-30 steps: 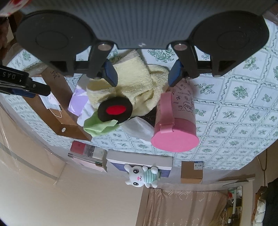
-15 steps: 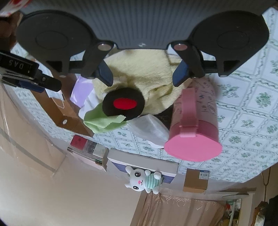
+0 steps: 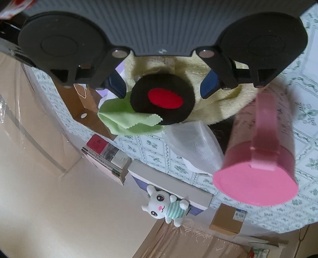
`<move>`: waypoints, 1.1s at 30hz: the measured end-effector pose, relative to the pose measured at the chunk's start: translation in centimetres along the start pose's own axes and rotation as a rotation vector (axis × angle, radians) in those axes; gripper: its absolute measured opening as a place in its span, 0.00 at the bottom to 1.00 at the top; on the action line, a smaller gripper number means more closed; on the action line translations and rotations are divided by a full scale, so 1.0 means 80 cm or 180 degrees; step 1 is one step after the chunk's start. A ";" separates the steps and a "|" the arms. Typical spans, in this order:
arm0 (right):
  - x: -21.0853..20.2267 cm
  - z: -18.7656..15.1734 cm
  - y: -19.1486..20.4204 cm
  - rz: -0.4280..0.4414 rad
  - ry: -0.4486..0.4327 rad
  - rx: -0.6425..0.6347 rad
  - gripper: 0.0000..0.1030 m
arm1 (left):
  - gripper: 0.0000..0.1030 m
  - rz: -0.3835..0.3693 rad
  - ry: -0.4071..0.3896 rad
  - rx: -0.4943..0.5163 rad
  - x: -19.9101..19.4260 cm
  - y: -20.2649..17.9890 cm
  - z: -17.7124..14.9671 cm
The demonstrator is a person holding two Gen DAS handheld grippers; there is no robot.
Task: Organize soft objects
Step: 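Grasp the black round pad with the left gripper while the right gripper grasps the green cloth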
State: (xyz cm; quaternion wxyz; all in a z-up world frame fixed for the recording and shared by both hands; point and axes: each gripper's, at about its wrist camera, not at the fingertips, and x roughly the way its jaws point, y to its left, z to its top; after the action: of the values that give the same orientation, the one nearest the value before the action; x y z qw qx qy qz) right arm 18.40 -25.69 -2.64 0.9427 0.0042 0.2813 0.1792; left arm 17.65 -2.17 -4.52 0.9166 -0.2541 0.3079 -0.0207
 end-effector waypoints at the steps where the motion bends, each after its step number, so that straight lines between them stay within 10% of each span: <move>1: 0.001 -0.001 -0.002 -0.0011 0.0011 0.0021 0.66 | 0.77 0.0006 0.0006 -0.0008 0.003 0.000 0.000; 11: 0.007 -0.010 -0.016 -0.0049 0.0070 0.0103 0.66 | 0.73 0.0003 0.0082 -0.0178 0.024 0.009 0.003; 15: 0.006 -0.008 -0.014 -0.0039 0.0044 0.0094 0.66 | 0.64 -0.0022 0.0096 -0.0125 0.019 0.009 0.004; 18: 0.004 -0.005 -0.010 -0.0014 0.0009 0.0083 0.66 | 0.39 -0.0054 0.0107 -0.0056 0.006 0.010 0.005; 33: 0.026 0.010 0.057 0.0429 -0.0063 -0.0227 0.66 | 0.15 0.0072 0.0271 0.0478 -0.042 0.049 -0.004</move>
State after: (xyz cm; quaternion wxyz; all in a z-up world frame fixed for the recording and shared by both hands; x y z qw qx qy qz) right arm 18.89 -20.66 -2.57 0.9308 -0.0088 0.2644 0.2522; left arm 14.30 1.78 -4.74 0.9194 -0.1800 0.3470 -0.0442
